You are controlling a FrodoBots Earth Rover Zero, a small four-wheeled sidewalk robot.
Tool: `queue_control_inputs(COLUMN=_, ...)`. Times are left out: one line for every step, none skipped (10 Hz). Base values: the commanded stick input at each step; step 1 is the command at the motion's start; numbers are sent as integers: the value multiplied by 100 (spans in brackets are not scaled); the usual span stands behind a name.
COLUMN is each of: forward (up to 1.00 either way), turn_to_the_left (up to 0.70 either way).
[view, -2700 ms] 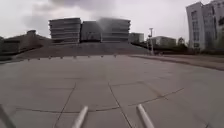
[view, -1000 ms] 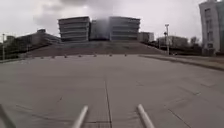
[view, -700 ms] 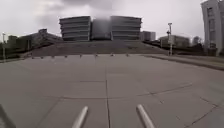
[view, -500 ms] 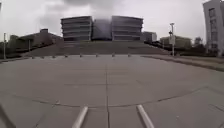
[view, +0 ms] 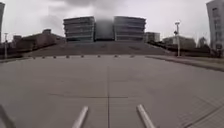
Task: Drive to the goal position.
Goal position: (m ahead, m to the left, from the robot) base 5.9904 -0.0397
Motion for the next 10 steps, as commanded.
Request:
queue_control_inputs(forward=100, turn_to_the_left=0)
queue_control_inputs(forward=100, turn_to_the_left=0)
queue_control_inputs(forward=100, turn_to_the_left=0)
queue_control_inputs(forward=100, turn_to_the_left=0)
queue_control_inputs(forward=100, turn_to_the_left=0)
queue_control_inputs(forward=100, turn_to_the_left=-16)
queue_control_inputs(forward=100, turn_to_the_left=-27)
queue_control_inputs(forward=100, turn_to_the_left=0)
queue_control_inputs(forward=100, turn_to_the_left=0)
queue_control_inputs(forward=100, turn_to_the_left=0)
